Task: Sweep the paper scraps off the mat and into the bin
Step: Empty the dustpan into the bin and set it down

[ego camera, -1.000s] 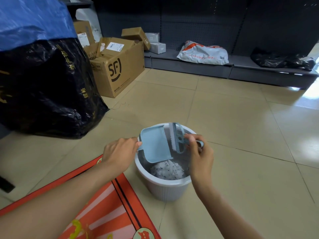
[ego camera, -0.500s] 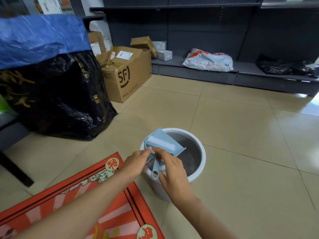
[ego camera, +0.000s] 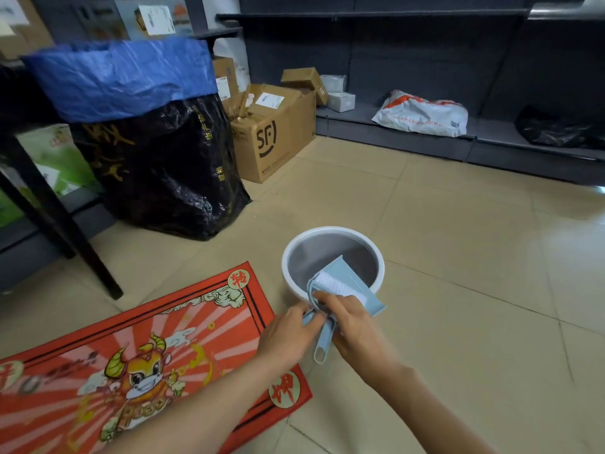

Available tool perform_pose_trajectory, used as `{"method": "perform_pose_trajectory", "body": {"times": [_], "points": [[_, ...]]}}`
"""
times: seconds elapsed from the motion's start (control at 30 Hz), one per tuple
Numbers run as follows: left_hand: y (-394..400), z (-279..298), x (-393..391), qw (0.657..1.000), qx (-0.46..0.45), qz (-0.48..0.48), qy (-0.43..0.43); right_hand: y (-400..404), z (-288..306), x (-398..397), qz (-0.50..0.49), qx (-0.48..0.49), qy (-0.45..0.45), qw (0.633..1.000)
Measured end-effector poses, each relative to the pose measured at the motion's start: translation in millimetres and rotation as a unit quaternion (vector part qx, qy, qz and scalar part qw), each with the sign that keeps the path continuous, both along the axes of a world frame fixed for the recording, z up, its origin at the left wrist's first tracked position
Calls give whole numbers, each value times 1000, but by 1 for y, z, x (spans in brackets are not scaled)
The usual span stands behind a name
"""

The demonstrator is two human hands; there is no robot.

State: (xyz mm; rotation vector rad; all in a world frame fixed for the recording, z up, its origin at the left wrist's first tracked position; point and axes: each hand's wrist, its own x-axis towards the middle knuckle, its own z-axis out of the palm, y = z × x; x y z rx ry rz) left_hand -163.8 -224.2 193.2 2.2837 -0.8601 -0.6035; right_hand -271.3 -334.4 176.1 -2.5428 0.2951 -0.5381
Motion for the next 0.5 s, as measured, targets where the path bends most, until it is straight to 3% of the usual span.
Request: {"method": "perform_pose_trajectory", "body": {"times": [0.2,0.5], "points": [[4,-8,-42,998,41,-50,-27,6,-11,-47,-16,-11,41,999],[-3,-61,-74,989,103,-106,19,12,-63,-87,-39,1,72,997]]}}
